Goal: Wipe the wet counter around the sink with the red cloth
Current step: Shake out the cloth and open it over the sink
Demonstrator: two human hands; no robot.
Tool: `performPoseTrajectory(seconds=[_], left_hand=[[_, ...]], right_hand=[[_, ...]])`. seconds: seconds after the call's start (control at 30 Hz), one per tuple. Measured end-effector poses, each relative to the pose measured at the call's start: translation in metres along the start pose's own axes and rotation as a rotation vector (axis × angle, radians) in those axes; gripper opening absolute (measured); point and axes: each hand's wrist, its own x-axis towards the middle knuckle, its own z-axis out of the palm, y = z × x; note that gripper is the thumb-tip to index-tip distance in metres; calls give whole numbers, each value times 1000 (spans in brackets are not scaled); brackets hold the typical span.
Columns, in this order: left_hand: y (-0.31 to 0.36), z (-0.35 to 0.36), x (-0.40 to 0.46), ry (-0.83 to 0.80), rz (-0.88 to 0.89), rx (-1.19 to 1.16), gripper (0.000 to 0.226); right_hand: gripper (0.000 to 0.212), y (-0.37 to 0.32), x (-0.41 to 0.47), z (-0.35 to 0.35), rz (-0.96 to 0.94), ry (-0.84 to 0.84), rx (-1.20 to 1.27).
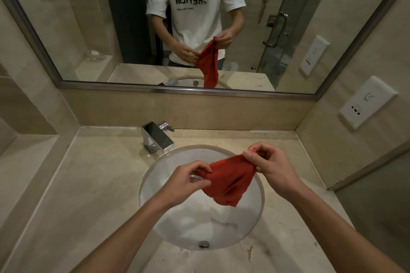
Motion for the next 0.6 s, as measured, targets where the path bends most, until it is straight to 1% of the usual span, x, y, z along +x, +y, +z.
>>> performPoseTrajectory(seconds=[0.07,0.13,0.23,0.3,0.43,0.6], left_hand=[[-5,7,-2,-3,-27,-39,33],[-10,12,-2,-1,-39,-31,40],[-14,16,0,-1,-78,-105,42],[-13,17,0,-8,-101,-133,44],[-12,13,-3,-40,-78,-40,51],[-10,-12,-8,-125,0,196,58]], right_hand=[[23,-2,-1,2,-12,-8,-6],[23,-4,-2,4,-19,-21,-15],[21,-5,-2,6,-17,-54,-52],[25,-6,-2,6,-20,-58,-84],[29,-7,0,4,0,-50,-101],[22,-2,2,0,2,-54,-172]])
